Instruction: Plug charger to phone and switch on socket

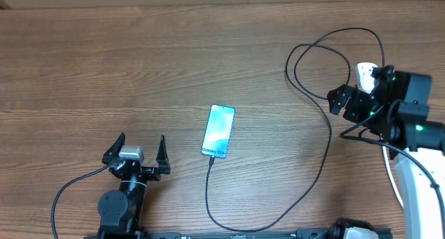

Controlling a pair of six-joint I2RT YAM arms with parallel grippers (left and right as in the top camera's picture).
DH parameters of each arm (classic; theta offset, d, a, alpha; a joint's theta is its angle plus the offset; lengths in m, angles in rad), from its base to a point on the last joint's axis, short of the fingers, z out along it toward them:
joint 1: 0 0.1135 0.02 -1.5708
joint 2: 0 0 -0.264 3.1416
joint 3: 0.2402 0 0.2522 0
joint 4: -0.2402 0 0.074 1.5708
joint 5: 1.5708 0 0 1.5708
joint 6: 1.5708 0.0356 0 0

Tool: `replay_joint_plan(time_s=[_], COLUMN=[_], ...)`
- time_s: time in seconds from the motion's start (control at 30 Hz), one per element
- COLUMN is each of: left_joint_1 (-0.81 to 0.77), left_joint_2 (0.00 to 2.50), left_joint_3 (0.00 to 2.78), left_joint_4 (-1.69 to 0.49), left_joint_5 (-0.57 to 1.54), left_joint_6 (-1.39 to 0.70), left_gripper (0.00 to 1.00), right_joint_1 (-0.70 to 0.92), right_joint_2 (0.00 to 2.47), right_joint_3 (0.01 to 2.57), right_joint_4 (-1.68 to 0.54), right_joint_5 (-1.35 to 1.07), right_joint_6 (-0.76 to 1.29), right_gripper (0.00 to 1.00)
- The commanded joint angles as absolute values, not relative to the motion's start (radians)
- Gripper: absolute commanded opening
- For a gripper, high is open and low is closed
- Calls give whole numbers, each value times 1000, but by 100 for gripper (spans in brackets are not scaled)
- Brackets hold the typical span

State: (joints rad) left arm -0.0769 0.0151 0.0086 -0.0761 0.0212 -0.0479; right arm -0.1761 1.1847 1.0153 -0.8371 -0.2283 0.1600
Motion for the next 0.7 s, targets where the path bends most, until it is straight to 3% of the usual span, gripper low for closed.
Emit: replay_joint_plan(time_s=[0.0, 0.67], left_joint_1=[-79, -79], left_joint_2=[4, 4], left_joint_3=[5, 5], left_joint_4=[-78, -78], left_joint_5=[11, 11], left_joint_6=[-22, -22], left_gripper=[100, 100], right_joint_1=[-179, -167], right_joint_2=[1170, 1164], right_joint_3=[958, 641], right_joint_4=[-797, -539], right_joint_5=[-226, -230], right_joint_6=[155, 155], right_gripper=[100, 100])
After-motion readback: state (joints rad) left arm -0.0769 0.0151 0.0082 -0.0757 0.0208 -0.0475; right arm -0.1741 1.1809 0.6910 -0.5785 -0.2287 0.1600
